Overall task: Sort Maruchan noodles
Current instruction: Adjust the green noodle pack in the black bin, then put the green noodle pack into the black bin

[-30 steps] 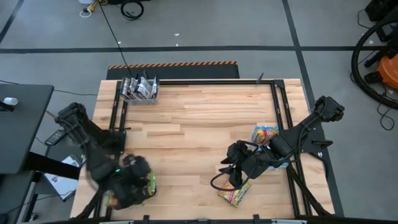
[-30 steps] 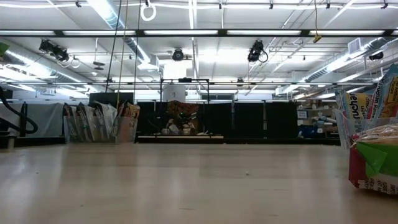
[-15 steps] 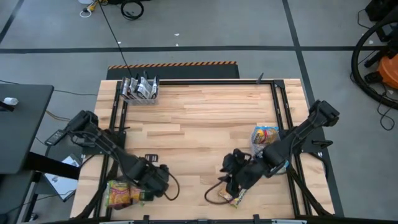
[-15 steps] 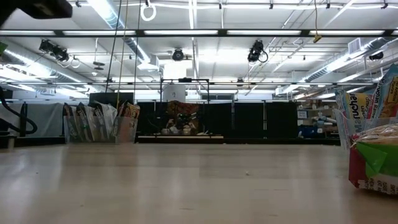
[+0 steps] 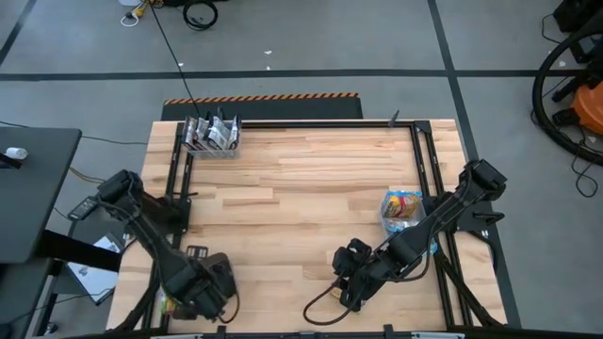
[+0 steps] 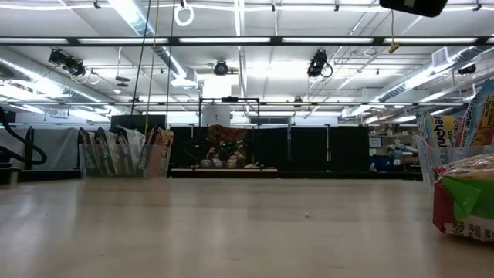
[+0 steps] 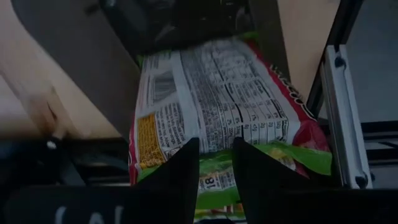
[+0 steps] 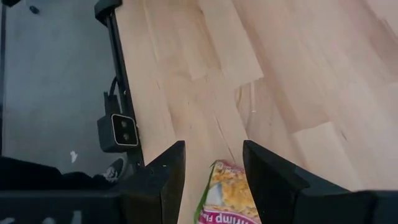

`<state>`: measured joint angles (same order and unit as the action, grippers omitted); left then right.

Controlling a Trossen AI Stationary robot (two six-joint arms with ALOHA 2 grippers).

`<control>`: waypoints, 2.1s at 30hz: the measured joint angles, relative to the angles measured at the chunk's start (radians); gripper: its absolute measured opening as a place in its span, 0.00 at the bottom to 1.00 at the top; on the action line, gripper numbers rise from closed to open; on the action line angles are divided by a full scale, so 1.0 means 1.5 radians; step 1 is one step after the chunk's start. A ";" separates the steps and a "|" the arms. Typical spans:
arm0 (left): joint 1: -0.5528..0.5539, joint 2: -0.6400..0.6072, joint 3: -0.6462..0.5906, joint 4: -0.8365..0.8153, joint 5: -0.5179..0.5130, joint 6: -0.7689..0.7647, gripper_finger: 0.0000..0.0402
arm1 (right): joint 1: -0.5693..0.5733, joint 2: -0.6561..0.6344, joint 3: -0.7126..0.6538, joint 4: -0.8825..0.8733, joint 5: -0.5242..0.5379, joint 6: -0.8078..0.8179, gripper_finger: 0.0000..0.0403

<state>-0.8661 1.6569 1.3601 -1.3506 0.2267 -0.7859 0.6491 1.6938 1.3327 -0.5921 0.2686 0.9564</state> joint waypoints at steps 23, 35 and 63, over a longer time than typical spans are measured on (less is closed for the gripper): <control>-0.018 -0.095 0.133 -0.009 -0.086 -0.136 0.25 | 0.101 0.038 0.001 -0.180 -0.129 -0.148 0.41; 0.019 -0.110 0.126 0.219 -0.384 -0.019 0.25 | 0.064 0.175 0.002 -0.178 -0.157 -0.280 0.41; 0.138 -0.022 -0.172 0.749 -0.432 0.359 0.25 | -0.116 -0.096 0.040 -0.228 0.071 -0.157 0.41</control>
<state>-0.6586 1.6244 1.1019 -0.2273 -0.4208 -0.2474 0.4755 1.5493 1.3933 -0.9343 0.3758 0.7205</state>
